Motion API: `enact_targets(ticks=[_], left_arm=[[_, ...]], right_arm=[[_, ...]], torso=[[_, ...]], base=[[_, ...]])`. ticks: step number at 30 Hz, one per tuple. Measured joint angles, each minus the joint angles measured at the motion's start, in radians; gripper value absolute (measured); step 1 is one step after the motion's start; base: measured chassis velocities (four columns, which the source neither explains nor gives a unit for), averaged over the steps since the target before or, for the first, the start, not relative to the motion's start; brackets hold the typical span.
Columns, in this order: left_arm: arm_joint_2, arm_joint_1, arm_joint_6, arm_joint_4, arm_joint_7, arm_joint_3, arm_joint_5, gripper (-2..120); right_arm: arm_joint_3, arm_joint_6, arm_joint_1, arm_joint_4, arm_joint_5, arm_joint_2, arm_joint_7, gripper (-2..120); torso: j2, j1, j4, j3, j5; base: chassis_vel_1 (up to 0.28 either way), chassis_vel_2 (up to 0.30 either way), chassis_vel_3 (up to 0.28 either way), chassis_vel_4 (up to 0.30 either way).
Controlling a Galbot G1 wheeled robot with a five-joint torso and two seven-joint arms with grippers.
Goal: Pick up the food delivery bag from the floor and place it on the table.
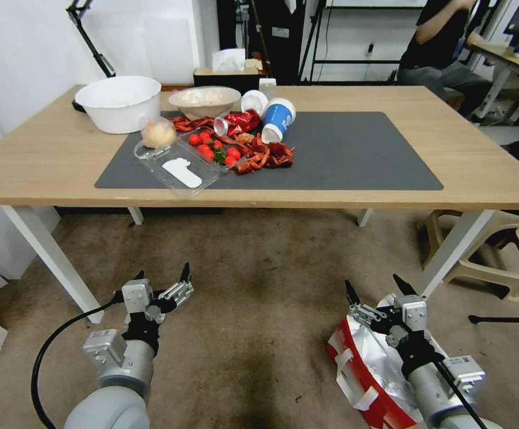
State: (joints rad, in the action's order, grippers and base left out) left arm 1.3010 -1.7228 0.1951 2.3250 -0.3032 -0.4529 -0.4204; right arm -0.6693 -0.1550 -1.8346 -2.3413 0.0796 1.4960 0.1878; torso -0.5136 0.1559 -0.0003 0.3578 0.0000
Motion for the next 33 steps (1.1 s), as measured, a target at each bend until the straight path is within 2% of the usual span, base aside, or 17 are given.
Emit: enact_targets(ticks=[33], left_arm=[[0.001,-0.004,-0.01,-0.011,0.002,-0.005,0.014,100]], right_arm=[[0.006,0.002,-0.001,0.017,-0.01,-0.003,0.004,100]], torso=[[0.132,-0.047,0.0,-0.084,0.0]], base=[[0.0,0.0,0.0,0.0]])
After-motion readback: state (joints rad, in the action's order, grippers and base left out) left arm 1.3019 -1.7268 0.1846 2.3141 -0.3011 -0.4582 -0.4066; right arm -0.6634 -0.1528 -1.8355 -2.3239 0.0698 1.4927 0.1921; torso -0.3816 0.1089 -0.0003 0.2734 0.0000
